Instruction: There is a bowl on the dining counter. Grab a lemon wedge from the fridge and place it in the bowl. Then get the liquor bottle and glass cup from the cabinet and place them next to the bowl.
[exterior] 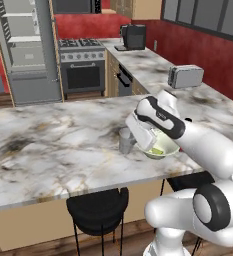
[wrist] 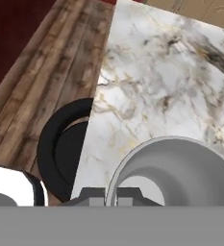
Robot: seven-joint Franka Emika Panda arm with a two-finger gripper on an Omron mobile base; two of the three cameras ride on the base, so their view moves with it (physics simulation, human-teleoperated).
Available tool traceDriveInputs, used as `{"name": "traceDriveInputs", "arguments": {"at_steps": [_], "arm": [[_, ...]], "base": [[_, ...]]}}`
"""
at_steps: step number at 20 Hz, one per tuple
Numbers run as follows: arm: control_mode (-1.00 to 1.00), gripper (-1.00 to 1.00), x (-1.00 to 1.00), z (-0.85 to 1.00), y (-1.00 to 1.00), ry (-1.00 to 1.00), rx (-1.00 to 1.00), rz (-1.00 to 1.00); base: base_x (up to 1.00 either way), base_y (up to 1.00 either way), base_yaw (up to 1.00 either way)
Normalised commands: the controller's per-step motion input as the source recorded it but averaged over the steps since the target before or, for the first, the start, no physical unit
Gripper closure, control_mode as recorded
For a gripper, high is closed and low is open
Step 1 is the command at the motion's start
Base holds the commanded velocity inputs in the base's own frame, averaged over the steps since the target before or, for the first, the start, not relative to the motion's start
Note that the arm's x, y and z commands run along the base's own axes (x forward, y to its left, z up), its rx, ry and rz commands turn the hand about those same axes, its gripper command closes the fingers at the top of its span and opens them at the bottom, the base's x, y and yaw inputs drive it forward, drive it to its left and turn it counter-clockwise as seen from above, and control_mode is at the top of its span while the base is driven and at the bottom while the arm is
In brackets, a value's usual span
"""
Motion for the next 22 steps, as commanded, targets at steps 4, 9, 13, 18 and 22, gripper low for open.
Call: {"name": "traceDriveInputs", "arguments": {"at_steps": [4,9,13,18,22], "arm": [[-1.00,1.00,0.00,-0.19,0.04,0.00,0.00,-0.19],[-1.00,1.00,0.01,-0.22,0.05,0.00,0.00,-0.15],[-1.00,1.00,0.14,-0.13,0.00,0.02,0.00,-0.09],[-1.00,1.00,0.21,-0.14,0.00,0.05,0.00,-0.05],[-1.00,1.00,0.21,-0.16,0.01,0.08,0.00,-0.04]], "base": [[0.00,0.00,0.00],[0.00,0.00,0.00],[0.00,0.00,0.00],[0.00,0.00,0.00],[0.00,0.00,0.00]]}}
